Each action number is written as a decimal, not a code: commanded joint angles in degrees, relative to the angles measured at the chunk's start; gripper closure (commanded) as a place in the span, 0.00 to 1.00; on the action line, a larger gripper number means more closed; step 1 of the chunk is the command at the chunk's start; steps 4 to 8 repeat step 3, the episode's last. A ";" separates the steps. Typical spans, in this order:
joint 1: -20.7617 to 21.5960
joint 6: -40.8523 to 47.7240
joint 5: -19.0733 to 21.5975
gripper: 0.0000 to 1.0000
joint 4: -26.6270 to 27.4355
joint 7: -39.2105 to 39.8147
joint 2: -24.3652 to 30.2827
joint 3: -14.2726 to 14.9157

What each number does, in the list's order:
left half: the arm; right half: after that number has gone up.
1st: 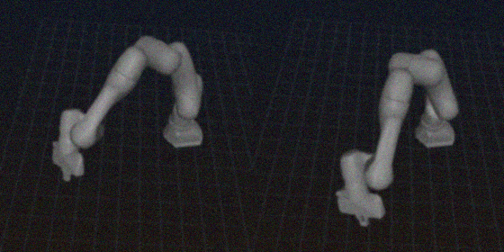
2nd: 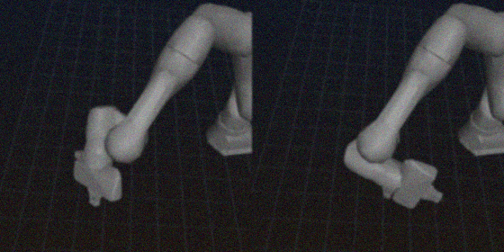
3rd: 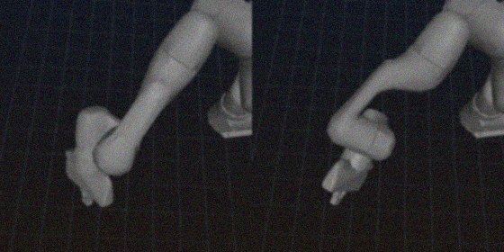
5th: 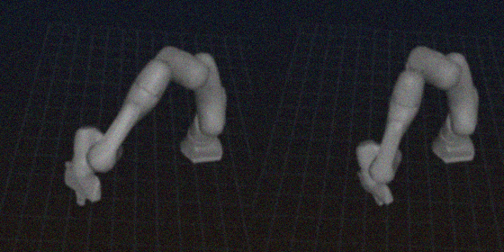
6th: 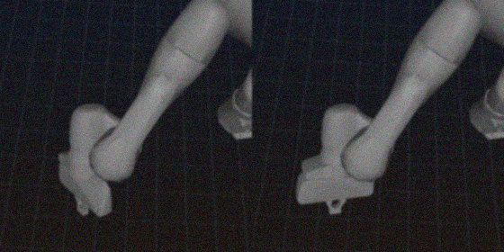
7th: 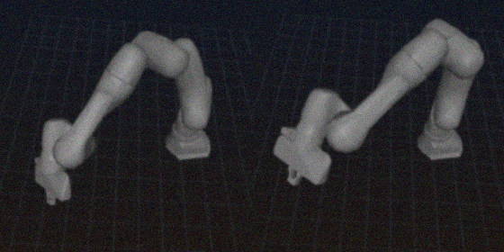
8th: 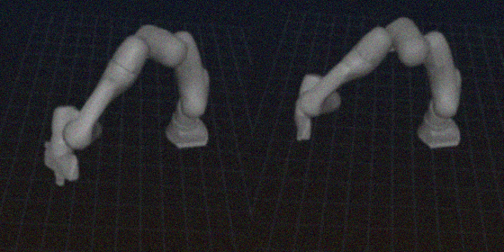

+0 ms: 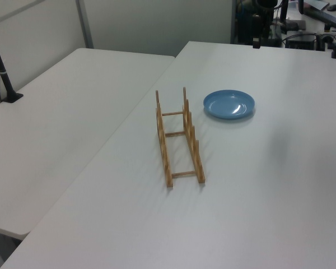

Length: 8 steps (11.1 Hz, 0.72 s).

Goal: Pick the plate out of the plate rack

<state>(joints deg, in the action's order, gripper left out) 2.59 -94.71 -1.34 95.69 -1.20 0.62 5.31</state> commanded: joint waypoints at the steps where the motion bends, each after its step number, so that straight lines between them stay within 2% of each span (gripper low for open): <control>1: 0.23 0.67 1.34 0.00 0.38 0.93 0.17 0.31; 8: 0.05 0.58 1.95 0.00 0.29 1.02 0.17 0.49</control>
